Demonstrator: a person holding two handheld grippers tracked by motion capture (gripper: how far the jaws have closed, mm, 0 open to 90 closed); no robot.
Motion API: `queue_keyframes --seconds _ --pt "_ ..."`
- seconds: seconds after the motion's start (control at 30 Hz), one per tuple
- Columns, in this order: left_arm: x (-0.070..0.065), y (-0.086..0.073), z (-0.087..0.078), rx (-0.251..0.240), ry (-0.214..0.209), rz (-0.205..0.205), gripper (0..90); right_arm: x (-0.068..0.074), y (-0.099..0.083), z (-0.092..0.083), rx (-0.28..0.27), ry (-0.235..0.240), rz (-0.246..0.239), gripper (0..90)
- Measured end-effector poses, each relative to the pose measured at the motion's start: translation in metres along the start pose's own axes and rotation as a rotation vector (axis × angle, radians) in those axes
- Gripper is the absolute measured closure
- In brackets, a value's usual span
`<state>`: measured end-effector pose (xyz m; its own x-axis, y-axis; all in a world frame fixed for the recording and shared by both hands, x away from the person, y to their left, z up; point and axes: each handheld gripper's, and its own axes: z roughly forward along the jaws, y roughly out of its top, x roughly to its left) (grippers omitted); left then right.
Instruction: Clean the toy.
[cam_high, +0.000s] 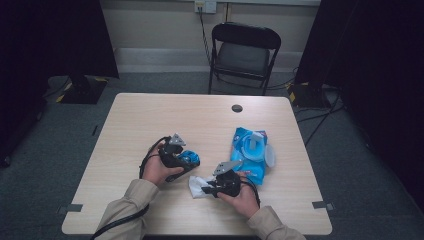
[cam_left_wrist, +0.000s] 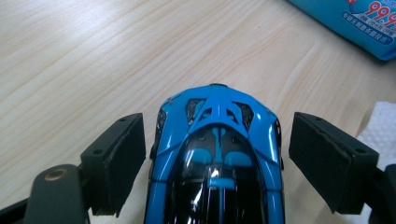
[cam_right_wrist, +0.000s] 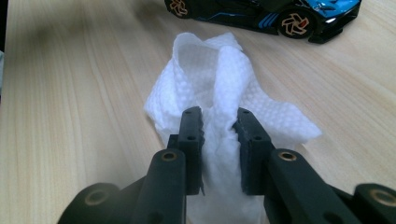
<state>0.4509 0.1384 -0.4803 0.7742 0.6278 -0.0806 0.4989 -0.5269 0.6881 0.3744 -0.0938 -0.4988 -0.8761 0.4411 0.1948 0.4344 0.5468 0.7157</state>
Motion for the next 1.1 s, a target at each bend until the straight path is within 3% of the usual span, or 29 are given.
queue_keyframes --seconds 0.37,0.43,0.6,0.77,1.1 --pt "0.002 0.000 0.012 0.041 0.006 -0.003 20.7 -0.001 -0.001 0.000 -0.009 0.009 -0.002 75.2" --pt "0.003 -0.001 0.013 0.040 0.001 -0.015 20.3 -0.002 -0.002 0.000 -0.013 0.014 0.006 75.2" --pt "0.001 -0.002 0.017 0.037 0.010 0.018 22.8 -0.002 -0.002 0.000 -0.013 0.010 0.005 75.2" --pt "-0.001 -0.002 0.018 0.038 0.021 0.024 23.7 -0.002 -0.002 0.000 -0.012 0.013 0.004 75.2" --pt "-0.001 -0.003 0.016 0.041 0.028 0.018 24.3 -0.002 -0.002 0.000 -0.013 0.013 0.002 75.2"
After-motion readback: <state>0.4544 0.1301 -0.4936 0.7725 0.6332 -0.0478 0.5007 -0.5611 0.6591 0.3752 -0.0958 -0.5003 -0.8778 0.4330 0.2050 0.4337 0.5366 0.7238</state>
